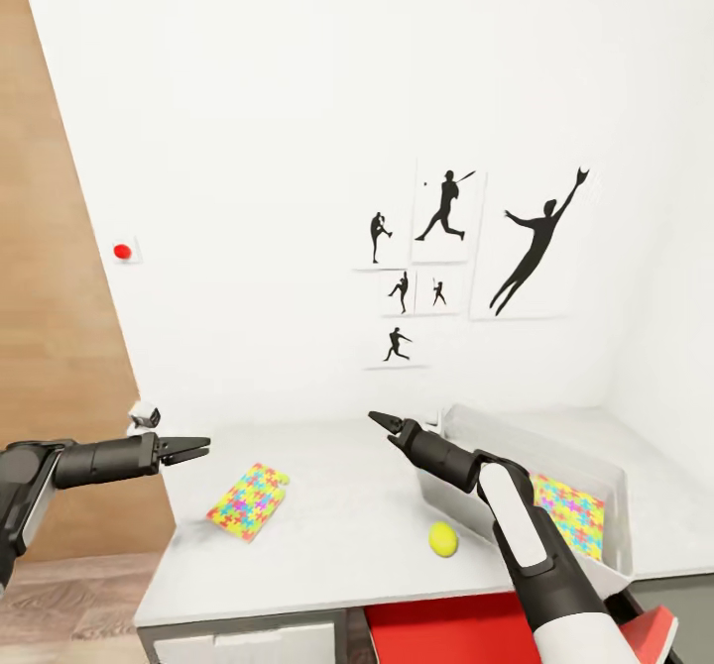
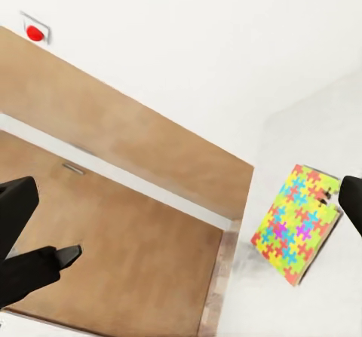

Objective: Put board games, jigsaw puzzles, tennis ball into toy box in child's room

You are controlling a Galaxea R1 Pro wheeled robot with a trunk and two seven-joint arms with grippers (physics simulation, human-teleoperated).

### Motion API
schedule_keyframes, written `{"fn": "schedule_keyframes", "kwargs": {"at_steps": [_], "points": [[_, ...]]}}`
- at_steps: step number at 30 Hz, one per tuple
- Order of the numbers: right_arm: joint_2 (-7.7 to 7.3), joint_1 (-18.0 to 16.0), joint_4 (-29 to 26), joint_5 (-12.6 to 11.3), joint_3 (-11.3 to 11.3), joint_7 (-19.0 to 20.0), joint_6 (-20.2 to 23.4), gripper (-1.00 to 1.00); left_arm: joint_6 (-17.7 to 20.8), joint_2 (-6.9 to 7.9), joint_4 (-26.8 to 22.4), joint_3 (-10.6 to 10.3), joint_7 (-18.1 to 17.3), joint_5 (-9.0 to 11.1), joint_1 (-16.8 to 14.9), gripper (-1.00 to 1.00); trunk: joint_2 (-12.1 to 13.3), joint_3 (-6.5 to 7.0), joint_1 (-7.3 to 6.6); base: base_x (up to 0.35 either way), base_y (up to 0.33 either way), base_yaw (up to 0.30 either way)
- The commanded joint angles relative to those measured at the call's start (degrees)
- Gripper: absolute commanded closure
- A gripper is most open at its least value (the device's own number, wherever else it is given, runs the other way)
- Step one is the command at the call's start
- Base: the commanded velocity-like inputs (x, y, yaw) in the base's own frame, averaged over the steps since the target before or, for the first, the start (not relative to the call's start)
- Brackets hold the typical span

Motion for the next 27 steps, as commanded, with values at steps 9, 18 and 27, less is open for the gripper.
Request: {"fn": "schedule_keyframes", "kwargs": {"at_steps": [9, 18, 27], "points": [[0.09, -0.02, 0.02, 1.25, -0.01, 0.14, 0.22, -1.00, 0.61, 0.02, 0.07, -0.01, -0.19, -0.06, -0.01, -1.00, -0.04, -0.03, 0.02, 0.000, 0.093, 0.292], [0.08, -0.02, 0.09, 1.73, -0.05, 0.12, 0.22, -1.00, 0.55, -0.04, 0.10, -0.01, -0.19, -0.11, -0.01, -1.00, -0.04, -0.03, 0.02, 0.000, 0.011, 0.292], [0.05, -0.02, 0.11, 1.75, -0.12, 0.11, 0.21, -1.00, 0.53, -0.07, 0.10, -0.01, -0.19, -0.16, -0.01, -1.00, -0.04, -0.03, 0.02, 0.000, 0.010, 0.291]]}}
